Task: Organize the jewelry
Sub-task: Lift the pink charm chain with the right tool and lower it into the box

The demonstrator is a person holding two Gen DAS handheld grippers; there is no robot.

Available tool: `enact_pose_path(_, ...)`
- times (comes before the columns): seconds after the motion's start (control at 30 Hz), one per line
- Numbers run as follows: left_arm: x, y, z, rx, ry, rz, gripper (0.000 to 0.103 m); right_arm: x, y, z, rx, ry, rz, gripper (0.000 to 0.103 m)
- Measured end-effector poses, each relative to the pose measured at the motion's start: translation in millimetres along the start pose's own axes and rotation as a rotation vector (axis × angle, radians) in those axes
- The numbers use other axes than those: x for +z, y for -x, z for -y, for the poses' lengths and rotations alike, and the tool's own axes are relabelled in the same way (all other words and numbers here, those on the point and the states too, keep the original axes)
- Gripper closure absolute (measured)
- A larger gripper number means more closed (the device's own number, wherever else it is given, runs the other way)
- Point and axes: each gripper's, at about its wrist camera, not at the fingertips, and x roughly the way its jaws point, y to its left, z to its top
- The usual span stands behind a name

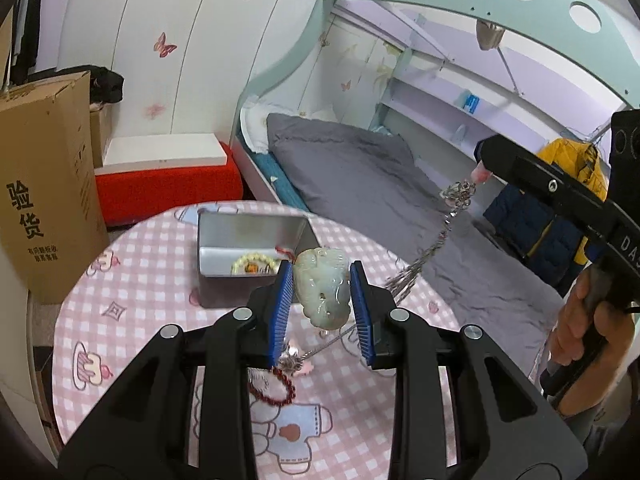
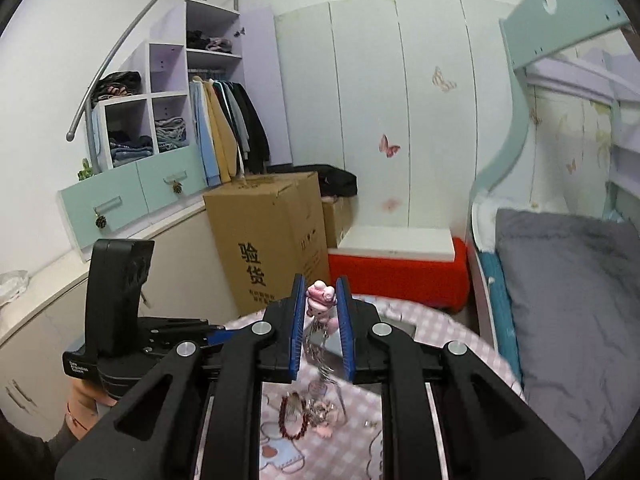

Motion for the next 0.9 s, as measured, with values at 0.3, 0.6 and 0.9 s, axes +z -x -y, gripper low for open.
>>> enact_pose_path(0.3, 34, 2, 4, -0.003, -0.033, 0.041, 0.074, 39, 3, -1, -0.017, 0.051, 0.066, 0.089)
enact_pose_path(0.6, 58, -22, -7, 0.007, -0.04, 0.009, 0.074, 73, -14, -2, -0.03, 0.102, 0.087, 0.089)
enact_pose_path(0.9, 53, -82, -42, 0.027, -0.003, -0.114, 0.073, 85, -49, 16, -0.045, 0.1, 0.046, 0.089)
